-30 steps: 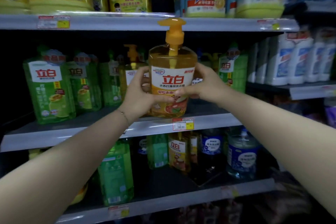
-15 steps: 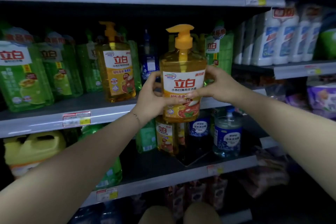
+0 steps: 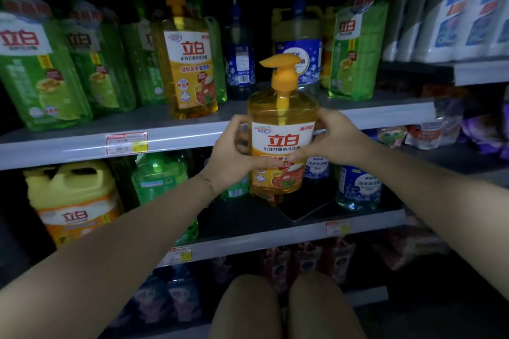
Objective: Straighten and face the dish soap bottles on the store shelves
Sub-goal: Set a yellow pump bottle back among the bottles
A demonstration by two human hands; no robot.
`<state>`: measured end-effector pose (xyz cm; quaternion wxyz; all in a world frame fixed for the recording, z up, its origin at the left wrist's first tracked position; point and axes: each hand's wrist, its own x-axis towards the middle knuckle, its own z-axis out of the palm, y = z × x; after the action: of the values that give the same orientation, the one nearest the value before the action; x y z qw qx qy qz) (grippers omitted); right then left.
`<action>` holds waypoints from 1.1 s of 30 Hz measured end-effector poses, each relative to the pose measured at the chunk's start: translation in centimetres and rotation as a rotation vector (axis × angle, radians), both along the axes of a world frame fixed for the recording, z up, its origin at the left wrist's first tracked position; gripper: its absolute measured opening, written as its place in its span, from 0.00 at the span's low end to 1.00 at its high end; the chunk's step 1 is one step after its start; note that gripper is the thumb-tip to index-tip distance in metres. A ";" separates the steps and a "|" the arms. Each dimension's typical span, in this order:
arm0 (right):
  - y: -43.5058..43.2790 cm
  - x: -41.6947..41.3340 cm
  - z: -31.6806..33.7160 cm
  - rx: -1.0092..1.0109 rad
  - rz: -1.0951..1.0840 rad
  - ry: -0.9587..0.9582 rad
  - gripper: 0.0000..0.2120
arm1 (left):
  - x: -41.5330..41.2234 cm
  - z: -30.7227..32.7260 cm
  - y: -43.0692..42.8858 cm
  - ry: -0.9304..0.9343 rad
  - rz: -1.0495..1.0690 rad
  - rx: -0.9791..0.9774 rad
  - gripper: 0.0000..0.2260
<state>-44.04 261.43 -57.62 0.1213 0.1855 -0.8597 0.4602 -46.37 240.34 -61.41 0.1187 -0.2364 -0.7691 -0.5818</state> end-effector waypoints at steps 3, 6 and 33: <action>-0.7 -0.4 -1.2 0.014 0.021 -0.026 0.30 | -0.1 -1.3 -0.8 0.008 0.012 -0.017 0.32; -1.1 -0.8 -2.3 0.013 0.038 -0.038 0.31 | -0.3 -2.2 -1.5 0.014 0.015 -0.038 0.33; -10.2 -9.5 -16.1 -0.073 0.086 -0.160 0.33 | -5.2 -14.5 -7.1 -0.208 0.185 0.062 0.32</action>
<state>-53.55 251.23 -73.72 0.0390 0.1803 -0.8407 0.5092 -51.54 233.24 -75.86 0.0987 -0.0992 -0.7774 -0.6133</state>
